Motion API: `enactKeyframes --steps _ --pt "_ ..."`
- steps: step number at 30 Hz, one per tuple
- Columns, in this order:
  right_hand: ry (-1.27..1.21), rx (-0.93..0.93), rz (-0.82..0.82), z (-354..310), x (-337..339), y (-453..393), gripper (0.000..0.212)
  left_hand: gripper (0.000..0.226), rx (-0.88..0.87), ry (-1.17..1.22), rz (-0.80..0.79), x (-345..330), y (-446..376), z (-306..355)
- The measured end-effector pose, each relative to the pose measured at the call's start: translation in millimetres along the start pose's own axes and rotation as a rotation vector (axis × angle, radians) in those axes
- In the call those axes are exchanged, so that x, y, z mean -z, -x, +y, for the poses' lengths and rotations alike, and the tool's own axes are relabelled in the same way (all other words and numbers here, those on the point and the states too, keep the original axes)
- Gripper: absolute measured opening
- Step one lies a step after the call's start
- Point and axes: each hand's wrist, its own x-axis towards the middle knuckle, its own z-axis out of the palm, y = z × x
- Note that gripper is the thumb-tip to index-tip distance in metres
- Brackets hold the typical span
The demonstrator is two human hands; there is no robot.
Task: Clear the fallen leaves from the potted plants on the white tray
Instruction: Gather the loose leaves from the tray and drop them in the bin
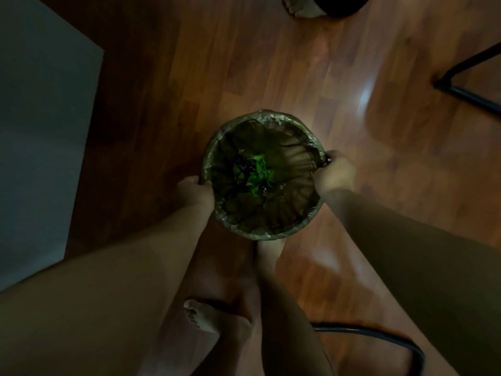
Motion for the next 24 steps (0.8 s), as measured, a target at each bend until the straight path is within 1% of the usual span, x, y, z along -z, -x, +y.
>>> enactKeyframes --steps 2,5,8,10,12,16,19,22,24 --pt "-0.018 -0.019 0.013 12.1 16.0 -5.9 0.033 0.026 -0.03 -0.01 -0.032 -11.4 9.5 13.7" --pt "0.024 -0.074 0.022 32.0 34.7 -16.3 0.031 0.029 -0.095 -0.032 -0.055 -28.7 21.4 35.3" --pt "0.122 -0.124 -0.006 41.8 51.2 -14.3 0.042 0.044 -0.123 -0.136 -0.08 -36.0 39.0 53.2" --pt "0.185 -0.093 -0.012 38.0 63.8 -2.5 0.051 0.049 -0.142 -0.217 -0.104 -30.7 55.8 62.9" --pt "0.193 -0.028 -0.024 22.1 80.0 16.7 0.052 0.052 -0.179 -0.293 -0.13 -16.8 78.7 75.0" --pt "0.118 0.136 -0.1 -42.7 132.6 79.4 0.044 0.046 -0.324 -0.381 -0.104 44.6 153.7 113.0" --pt "0.145 0.248 -0.149 -96.9 181.6 140.1 0.049 0.046 -0.44 -0.339 -0.104 107.8 222.1 138.9" --pt "0.183 0.359 -0.128 -148.7 235.1 208.2 0.051 0.044 -0.594 -0.295 -0.094 181.2 294.0 155.2" --pt "0.181 0.409 -0.096 -179.2 266.4 259.6 0.05 0.04 -0.708 -0.255 -0.02 236.1 334.9 152.9"
